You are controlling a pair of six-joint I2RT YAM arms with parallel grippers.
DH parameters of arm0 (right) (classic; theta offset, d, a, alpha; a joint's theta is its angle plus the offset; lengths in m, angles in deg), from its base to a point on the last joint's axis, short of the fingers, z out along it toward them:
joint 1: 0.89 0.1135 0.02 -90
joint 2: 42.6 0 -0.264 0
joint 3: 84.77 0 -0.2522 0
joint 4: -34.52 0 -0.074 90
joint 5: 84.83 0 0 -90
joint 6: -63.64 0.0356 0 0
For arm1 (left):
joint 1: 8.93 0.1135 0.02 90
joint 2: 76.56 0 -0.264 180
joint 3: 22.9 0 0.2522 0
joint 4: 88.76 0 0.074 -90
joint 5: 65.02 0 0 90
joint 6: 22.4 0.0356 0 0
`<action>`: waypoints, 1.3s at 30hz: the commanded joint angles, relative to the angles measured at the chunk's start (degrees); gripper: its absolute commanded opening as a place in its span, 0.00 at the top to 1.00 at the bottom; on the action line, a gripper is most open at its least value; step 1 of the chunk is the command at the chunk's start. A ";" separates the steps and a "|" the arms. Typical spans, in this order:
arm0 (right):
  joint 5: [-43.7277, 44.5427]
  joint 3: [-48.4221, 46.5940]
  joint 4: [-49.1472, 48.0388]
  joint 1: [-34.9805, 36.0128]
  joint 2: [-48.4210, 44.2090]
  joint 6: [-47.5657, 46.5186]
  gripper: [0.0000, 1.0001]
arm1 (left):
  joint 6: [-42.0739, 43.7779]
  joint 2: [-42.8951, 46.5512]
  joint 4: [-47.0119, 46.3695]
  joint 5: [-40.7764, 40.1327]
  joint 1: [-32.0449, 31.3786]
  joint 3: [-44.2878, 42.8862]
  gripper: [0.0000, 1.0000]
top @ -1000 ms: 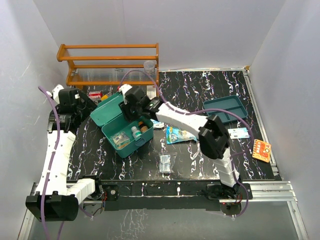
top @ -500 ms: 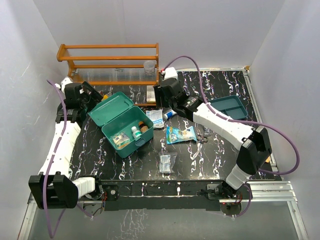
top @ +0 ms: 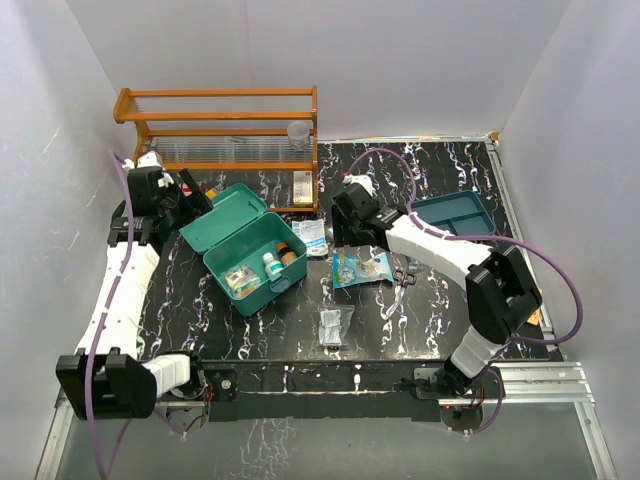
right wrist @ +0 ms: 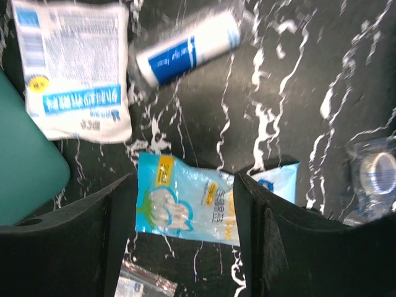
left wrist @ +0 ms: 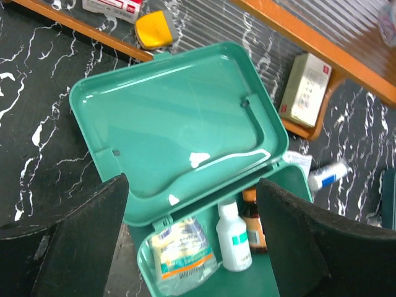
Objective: Organize the medicine kit
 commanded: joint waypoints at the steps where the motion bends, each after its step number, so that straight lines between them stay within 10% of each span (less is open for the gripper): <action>1: -6.48 2.66 2.26 0.16 0.92 -0.82 0.40 | 4.92 6.50 4.71 6.48 0.34 0.06 0.17; 27: -18.81 15.49 7.09 11.35 -13.46 0.98 0.34 | -7.32 16.28 7.55 11.79 0.29 6.59 0.17; 39: -20.18 18.31 3.25 13.23 -5.74 7.43 0.39 | -4.17 16.80 15.51 5.84 0.37 8.65 0.18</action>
